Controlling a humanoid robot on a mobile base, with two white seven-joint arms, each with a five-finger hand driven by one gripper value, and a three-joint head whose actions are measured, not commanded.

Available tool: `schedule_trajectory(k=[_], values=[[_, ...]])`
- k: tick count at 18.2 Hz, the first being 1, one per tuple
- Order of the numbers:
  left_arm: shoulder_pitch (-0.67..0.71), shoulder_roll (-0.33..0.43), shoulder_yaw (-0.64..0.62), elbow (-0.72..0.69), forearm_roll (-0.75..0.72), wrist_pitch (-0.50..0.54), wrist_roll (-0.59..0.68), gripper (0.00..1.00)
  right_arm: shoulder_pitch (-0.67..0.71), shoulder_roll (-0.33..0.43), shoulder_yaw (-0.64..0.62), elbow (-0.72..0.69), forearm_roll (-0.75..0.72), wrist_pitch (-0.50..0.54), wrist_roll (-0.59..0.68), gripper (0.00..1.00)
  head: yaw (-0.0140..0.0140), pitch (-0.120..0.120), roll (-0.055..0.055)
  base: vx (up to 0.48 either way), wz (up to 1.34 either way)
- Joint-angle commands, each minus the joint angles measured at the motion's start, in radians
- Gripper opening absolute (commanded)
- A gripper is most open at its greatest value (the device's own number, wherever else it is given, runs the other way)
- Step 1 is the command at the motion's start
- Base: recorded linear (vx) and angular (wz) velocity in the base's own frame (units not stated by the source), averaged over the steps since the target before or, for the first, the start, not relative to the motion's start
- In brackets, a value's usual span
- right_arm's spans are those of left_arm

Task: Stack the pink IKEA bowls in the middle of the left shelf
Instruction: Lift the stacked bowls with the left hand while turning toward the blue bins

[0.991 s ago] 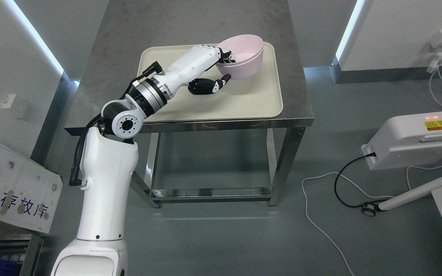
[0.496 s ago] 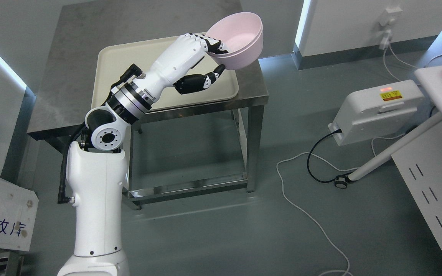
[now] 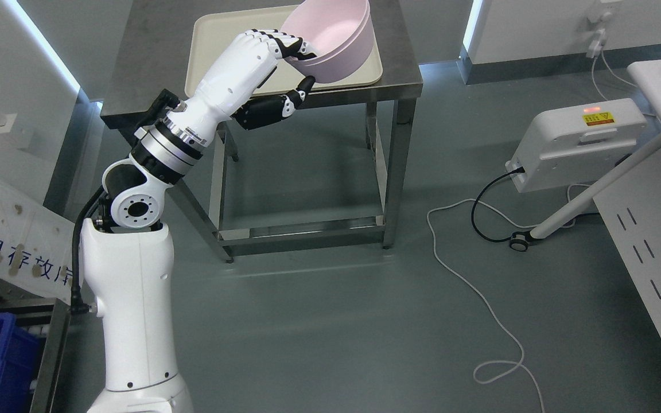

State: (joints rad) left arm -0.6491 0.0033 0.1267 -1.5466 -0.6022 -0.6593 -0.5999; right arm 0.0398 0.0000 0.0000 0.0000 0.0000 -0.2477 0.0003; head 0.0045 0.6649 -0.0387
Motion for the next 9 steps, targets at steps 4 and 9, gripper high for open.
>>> schedule_trajectory(k=[4, 9], values=[[0.002, 0.014, 0.040, -0.041, 0.004, 0.000, 0.000, 0.06, 0.000, -0.017, -0.005, -0.017, -0.002, 0.001, 0.000, 1.00, 0.0000, 0.000, 0.000, -0.355, 0.09], [0.002, 0.014, 0.040, -0.041, 0.005, 0.001, 0.000, 0.06, 0.000, -0.017, -0.005, -0.017, -0.002, 0.001, 0.000, 1.00, 0.0000, 0.000, 0.000, -0.387, 0.29]])
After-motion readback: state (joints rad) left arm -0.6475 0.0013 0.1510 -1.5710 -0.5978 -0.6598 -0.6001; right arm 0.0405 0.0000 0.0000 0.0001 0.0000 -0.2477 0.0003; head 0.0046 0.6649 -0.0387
